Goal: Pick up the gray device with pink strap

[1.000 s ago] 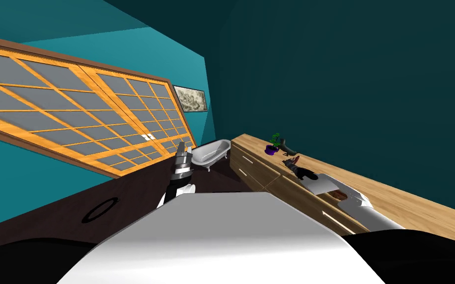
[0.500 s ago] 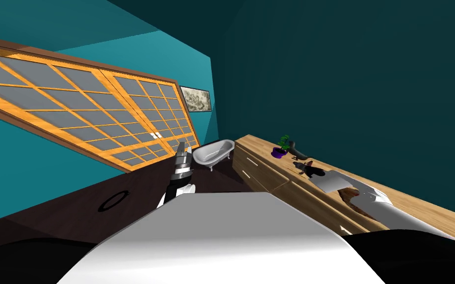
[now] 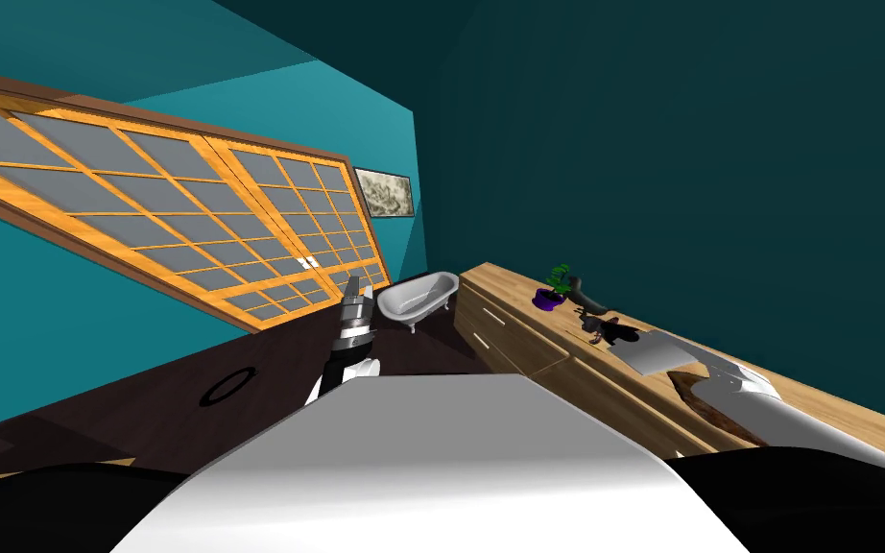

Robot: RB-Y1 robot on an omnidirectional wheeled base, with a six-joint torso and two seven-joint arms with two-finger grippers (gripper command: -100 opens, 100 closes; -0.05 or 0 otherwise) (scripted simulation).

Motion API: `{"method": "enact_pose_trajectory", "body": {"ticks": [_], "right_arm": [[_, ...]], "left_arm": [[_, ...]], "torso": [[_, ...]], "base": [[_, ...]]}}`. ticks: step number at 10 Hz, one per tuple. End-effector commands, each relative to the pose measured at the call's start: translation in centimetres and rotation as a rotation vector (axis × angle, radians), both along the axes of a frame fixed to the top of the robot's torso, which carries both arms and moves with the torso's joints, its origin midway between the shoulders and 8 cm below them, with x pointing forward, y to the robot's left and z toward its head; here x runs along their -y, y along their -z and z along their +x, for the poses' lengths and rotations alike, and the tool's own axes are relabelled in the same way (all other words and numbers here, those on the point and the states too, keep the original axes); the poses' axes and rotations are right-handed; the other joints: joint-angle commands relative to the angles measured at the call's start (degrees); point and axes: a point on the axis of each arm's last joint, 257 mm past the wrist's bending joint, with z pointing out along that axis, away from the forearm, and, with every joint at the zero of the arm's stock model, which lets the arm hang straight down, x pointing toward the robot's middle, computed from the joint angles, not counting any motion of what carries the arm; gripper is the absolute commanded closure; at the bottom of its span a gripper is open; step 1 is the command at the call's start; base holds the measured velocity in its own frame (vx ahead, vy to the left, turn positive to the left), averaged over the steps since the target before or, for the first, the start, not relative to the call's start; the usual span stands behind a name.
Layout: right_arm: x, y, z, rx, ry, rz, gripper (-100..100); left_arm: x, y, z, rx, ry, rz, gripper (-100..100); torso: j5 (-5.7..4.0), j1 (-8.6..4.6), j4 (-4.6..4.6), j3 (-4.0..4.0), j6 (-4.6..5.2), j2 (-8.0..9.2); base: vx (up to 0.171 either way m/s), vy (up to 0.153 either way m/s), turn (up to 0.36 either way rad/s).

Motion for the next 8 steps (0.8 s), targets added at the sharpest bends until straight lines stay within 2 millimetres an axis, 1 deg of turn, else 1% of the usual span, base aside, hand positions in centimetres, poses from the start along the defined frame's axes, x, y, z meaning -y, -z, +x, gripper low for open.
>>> {"method": "enact_pose_trajectory", "body": {"ticks": [1,2,3,4,5,7,8], "right_arm": [[1.5,-1.0,0.0,0.040,0.010,-0.024,-100],[2.1,-1.4,-0.1,0.049,0.011,-0.044,-100],[2.2,-1.6,-0.1,0.051,0.011,-0.054,-100],[3.6,-2.6,0.1,0.094,0.019,-0.066,-100],[4.6,-2.7,-0.6,0.098,0.028,-0.078,-100],[4.7,-3.4,-0.3,0.112,0.019,-0.105,-100],[5.6,-4.3,-0.1,0.149,0.018,-0.111,-100]], "left_arm": [[0.0,0.0,0.0,0.000,0.000,0.000,0],[0.0,0.0,0.0,0.000,0.000,0.000,0],[0.0,0.0,0.0,0.000,0.000,0.000,0],[0.0,0.0,0.0,0.000,0.000,0.000,0],[0.0,0.0,0.0,0.000,0.000,0.000,0],[0.0,0.0,0.0,0.000,0.000,0.000,0],[0.0,0.0,0.0,0.000,0.000,0.000,0]], "torso": [[0.00,0.00,0.00,0.00,0.00,0.00],[0.01,0.04,-0.01,-0.03,0.01,-0.04],[0.01,-0.04,-0.01,-0.01,0.02,0.00],[-0.01,-0.11,0.00,0.02,0.01,0.05],[0.00,-0.03,-0.01,-0.02,0.00,-0.03],[0.01,-0.04,0.00,0.01,0.01,0.02],[-0.01,-0.09,0.01,0.03,0.01,0.07]], "base": [[0.041,0.055,0.021],[0.024,0.023,-0.006],[0.009,0.002,-0.003],[0.037,0.037,0.043],[0.040,0.043,0.023],[0.010,0.017,-0.005],[0.038,0.039,0.041]]}}
